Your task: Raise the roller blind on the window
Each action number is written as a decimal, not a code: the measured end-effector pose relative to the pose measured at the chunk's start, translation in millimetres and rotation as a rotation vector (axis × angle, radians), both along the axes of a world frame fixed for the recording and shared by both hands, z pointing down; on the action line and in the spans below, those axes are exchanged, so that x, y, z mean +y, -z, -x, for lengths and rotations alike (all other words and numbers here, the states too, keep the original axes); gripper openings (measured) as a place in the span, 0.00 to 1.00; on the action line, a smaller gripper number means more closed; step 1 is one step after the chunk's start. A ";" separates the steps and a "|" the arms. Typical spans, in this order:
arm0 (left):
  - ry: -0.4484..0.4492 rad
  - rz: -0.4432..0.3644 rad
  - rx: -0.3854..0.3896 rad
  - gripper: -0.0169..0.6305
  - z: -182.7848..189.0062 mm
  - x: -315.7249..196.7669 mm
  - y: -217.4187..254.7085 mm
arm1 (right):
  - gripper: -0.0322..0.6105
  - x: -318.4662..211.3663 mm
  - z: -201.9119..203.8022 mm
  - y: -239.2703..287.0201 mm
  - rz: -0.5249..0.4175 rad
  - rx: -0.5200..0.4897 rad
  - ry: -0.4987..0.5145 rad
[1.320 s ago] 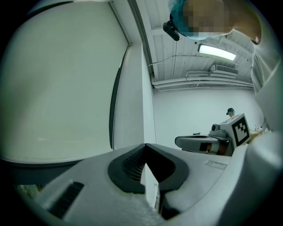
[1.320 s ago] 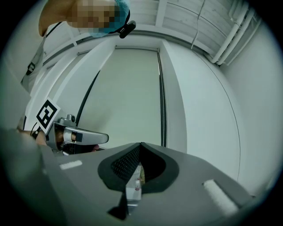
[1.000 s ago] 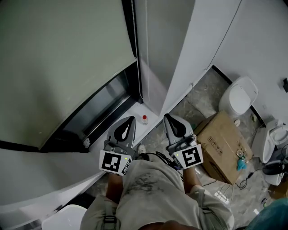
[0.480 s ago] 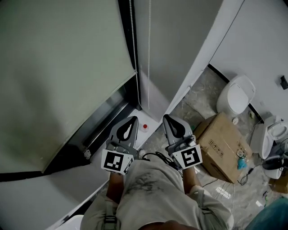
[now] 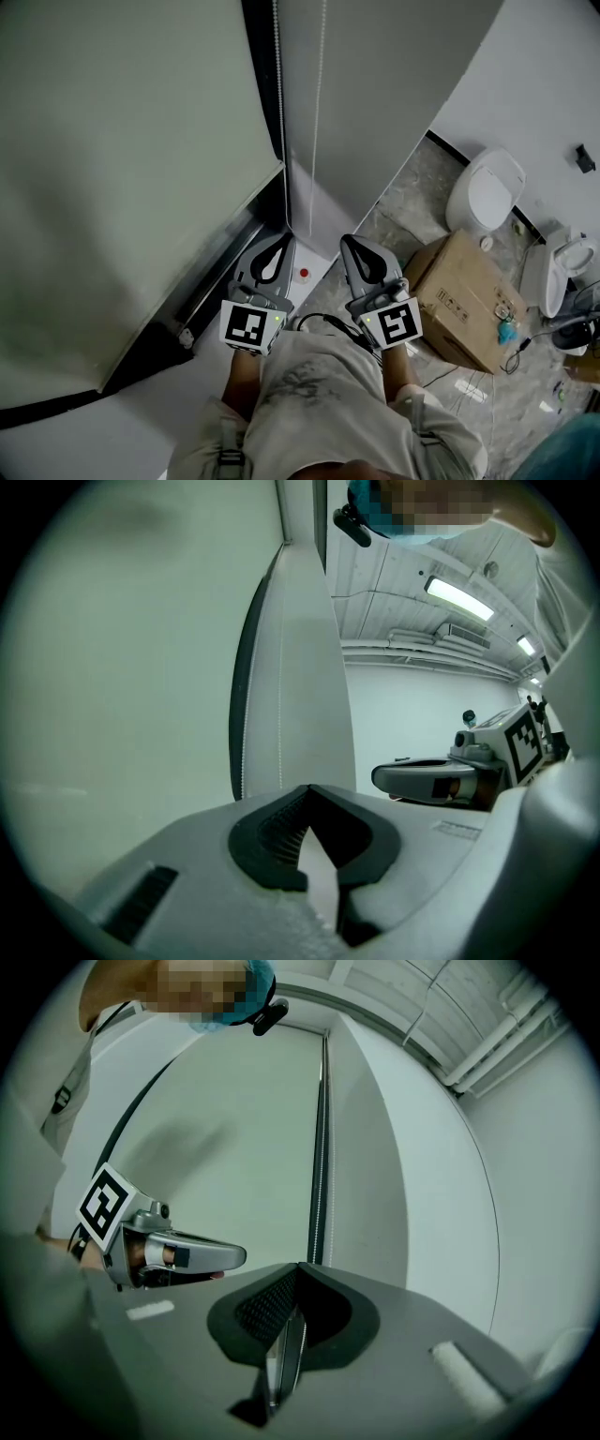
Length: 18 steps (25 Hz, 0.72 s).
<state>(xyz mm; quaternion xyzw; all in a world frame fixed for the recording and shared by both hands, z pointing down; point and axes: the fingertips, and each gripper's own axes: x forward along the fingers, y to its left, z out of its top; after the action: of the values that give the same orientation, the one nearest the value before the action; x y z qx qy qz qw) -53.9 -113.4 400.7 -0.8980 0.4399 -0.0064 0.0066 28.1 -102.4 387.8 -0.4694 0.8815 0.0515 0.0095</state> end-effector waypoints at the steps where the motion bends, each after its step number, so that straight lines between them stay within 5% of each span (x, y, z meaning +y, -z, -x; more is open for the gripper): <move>1: -0.004 0.000 -0.001 0.03 -2.5 -4.9 1.2 | 0.07 -1.7 -1.9 -1.2 0.012 0.010 -0.004; 18: 0.036 0.018 -0.037 0.06 -32.0 -71.1 -13.1 | 0.08 -21.7 -22.9 -3.5 0.017 0.019 0.045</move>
<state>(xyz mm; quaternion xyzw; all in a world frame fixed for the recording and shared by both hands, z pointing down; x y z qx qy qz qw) -21.9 -184.5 413.8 -0.8898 0.4555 -0.0272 0.0068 51.0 -124.1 391.3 -0.4491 0.8922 0.0485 -0.0017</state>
